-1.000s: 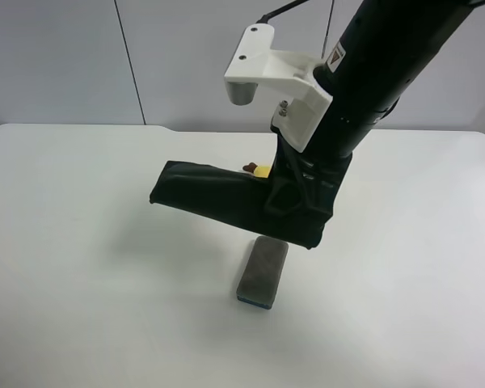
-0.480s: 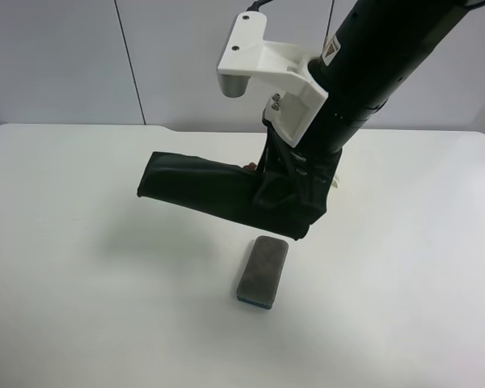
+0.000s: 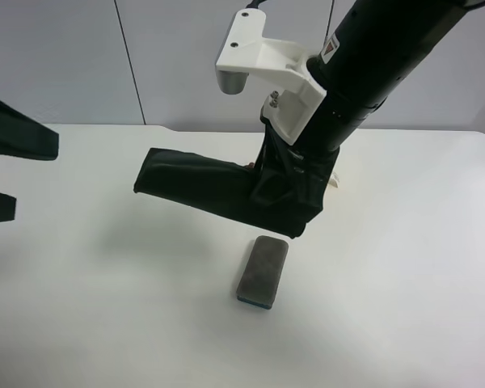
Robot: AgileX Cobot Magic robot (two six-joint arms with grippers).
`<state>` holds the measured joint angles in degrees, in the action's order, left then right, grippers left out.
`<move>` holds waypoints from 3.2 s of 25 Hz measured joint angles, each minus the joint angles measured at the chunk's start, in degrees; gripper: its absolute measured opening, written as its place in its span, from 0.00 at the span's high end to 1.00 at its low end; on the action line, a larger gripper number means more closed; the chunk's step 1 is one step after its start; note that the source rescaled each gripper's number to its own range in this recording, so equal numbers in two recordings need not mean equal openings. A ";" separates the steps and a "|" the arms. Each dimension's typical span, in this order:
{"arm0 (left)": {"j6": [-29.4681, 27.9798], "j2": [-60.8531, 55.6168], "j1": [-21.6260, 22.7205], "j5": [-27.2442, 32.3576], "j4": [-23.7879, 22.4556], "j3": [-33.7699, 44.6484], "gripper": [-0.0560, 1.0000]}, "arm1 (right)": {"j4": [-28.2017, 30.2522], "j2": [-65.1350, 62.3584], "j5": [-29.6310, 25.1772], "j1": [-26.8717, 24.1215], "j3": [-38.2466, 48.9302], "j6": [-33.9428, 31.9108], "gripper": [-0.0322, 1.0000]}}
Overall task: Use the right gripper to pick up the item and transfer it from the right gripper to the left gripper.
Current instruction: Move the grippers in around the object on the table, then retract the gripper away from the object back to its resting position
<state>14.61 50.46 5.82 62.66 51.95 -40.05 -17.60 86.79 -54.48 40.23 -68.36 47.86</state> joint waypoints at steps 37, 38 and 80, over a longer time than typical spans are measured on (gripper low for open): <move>8.06 14.82 -13.49 -7.86 20.13 -0.18 0.00 | -11.80 0.00 6.47 0.00 0.00 5.09 0.97; 8.06 15.38 -13.52 -8.28 20.33 -0.18 0.00 | -11.80 0.00 6.42 0.00 0.00 5.09 0.97; 8.09 17.93 -13.59 -9.22 21.13 -0.34 0.94 | 8.73 -18.53 -8.89 0.00 0.00 -19.57 0.00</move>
<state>22.71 68.39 -7.77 53.44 73.07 -40.39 -8.87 68.26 -63.36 40.23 -68.36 28.29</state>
